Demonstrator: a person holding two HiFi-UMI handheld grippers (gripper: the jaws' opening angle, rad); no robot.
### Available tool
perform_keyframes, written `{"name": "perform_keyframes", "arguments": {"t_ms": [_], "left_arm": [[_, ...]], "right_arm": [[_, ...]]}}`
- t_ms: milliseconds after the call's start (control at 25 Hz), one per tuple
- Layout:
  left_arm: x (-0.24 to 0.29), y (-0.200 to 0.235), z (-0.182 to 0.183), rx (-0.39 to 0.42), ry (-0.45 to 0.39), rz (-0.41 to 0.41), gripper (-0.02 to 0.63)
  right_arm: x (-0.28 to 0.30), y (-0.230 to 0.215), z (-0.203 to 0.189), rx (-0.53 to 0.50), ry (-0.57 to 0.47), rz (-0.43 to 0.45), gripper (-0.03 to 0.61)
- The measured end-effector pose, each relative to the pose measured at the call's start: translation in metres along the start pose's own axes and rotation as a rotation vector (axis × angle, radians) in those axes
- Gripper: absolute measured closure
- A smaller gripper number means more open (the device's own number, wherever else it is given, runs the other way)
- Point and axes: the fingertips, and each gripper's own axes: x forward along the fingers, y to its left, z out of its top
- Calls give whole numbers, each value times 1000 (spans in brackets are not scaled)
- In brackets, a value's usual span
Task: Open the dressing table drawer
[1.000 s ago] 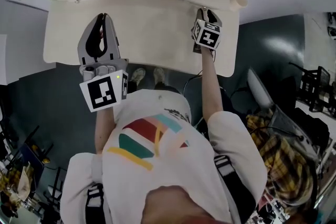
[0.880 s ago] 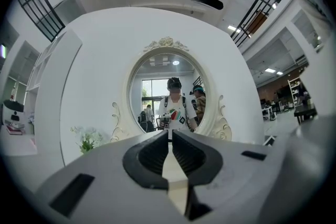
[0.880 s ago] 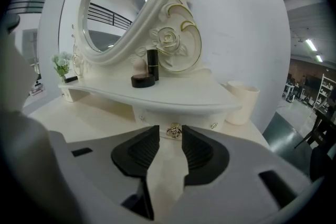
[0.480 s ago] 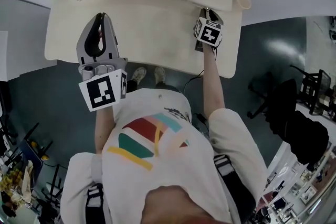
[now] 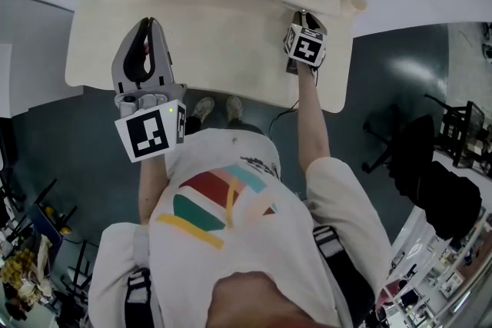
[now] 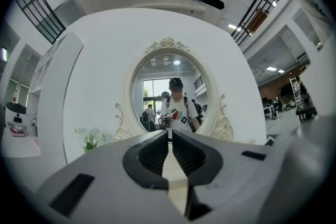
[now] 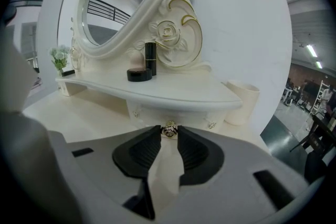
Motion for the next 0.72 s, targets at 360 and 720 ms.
{"name": "perform_keyframes", "arguments": {"t_ms": [360,720], "left_arm": [[-3,0,2,-4,-6,-15,594],[-8,-2,4,-13,-13,-35,594]], "right_arm": [[-11,4,-8,-4,10,-3,491],[-25,7,-18,-6,15,6,491]]}}
